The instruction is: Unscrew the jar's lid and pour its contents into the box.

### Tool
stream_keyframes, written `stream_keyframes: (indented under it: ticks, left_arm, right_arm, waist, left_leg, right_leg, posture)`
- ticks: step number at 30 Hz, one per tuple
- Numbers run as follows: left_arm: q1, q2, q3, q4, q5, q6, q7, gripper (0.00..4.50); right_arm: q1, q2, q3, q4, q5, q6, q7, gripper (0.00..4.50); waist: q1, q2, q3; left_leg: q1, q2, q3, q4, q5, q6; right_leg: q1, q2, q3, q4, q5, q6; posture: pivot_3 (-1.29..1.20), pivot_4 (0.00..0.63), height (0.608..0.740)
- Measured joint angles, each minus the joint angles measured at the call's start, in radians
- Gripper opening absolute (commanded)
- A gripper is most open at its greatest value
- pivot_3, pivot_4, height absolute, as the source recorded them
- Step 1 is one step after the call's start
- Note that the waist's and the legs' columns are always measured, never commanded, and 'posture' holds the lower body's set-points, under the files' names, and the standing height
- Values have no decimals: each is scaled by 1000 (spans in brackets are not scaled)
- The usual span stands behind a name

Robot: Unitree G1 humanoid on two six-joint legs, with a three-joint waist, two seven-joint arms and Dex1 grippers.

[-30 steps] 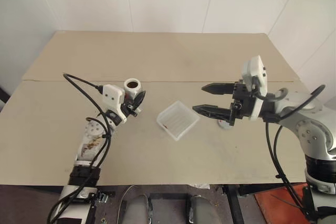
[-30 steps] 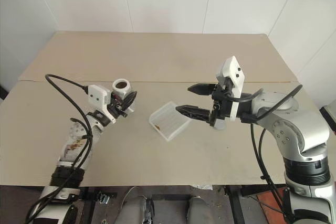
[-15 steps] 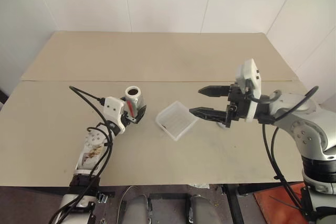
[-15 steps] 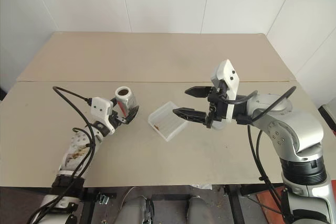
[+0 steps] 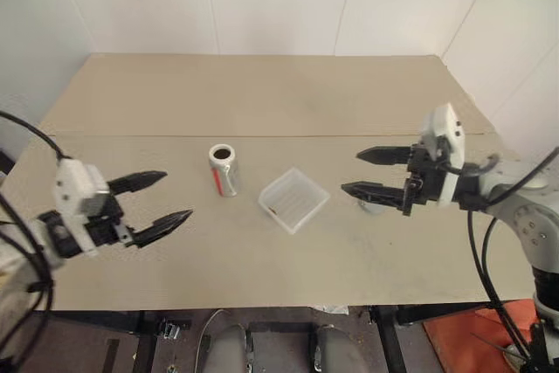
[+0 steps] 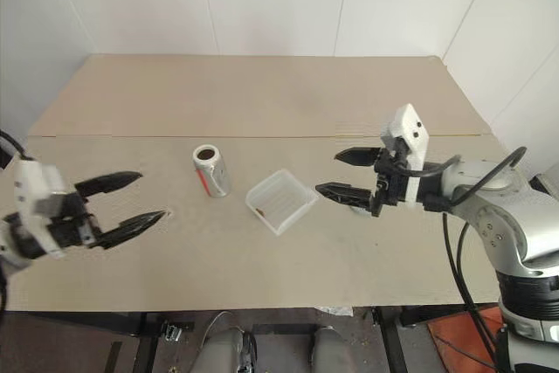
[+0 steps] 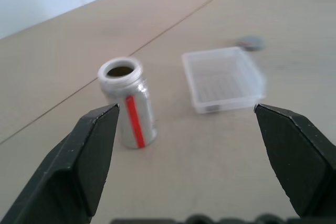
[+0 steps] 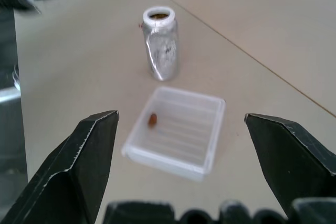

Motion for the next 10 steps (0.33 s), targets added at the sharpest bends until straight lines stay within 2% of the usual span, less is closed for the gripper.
stream_keyframes:
  ticks: [4,10]
  left_arm:
    - [-2,39,70,56,-18,-6,-105,4482]
    - [-20,16,10,82,26,-44,-145,4482]
  right_arm:
    - [60,-33,-23,86,-61,-104,85,4500]
    - [69,-39,-33,126,-102,-145,95,4500]
  waist:
    - [-1,0,0]
    - [-3,0,0]
  left_leg:
    - [2,0,3,-2,0,0]
    - [3,0,3,-6,1,-2]
  right_leg:
    - [0,0,1,0,-1,-1]
    - [-1,1,2,0,-1,-1]
  posture:
    - [0,150,740]
    - [0,150,740]
